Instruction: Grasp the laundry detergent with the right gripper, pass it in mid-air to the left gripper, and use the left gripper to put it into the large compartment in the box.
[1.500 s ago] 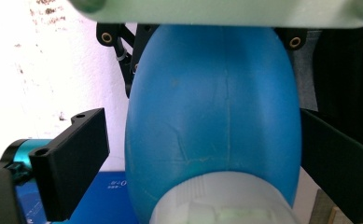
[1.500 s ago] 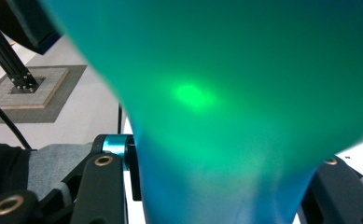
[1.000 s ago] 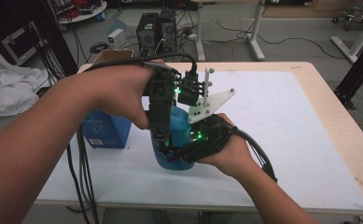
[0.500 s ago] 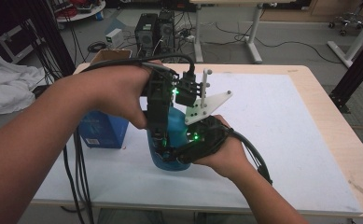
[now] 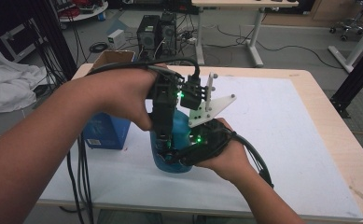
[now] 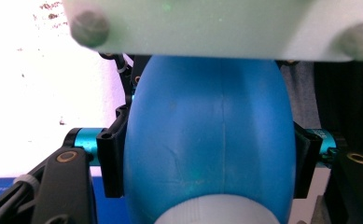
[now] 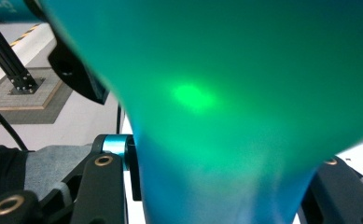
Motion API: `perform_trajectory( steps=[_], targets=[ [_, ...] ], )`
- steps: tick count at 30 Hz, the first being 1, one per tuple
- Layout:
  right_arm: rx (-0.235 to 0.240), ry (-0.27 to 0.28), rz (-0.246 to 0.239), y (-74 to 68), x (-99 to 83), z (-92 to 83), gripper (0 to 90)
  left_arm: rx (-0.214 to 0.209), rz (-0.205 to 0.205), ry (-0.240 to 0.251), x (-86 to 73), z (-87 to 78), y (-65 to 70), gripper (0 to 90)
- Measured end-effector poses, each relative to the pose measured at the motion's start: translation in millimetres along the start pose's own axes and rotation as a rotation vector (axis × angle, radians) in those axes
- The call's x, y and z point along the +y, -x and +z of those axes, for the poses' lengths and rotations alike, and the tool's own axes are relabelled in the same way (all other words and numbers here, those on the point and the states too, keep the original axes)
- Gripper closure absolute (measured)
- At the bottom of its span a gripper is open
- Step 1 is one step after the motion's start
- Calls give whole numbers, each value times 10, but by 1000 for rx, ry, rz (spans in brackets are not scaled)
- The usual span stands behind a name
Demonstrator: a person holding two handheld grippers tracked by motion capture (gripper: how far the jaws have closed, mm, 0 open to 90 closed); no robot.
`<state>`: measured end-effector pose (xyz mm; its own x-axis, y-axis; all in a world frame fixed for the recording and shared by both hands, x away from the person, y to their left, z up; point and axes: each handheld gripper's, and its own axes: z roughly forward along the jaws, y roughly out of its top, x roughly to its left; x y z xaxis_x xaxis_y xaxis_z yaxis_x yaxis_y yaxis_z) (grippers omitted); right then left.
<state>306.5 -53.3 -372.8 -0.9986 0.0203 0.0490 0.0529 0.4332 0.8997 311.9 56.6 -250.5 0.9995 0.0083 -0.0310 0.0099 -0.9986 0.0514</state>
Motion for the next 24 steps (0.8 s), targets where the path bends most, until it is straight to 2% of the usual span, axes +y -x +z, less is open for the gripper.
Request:
perform_trajectory(
  steps=[15,24],
  targets=[
    [-5,6,0,1,-11,14,472,4,0,0,19,19,4,394],
    [9,26,-13,-15,-17,1,456,7,2,-27,65,-9,45,404]
  ],
)
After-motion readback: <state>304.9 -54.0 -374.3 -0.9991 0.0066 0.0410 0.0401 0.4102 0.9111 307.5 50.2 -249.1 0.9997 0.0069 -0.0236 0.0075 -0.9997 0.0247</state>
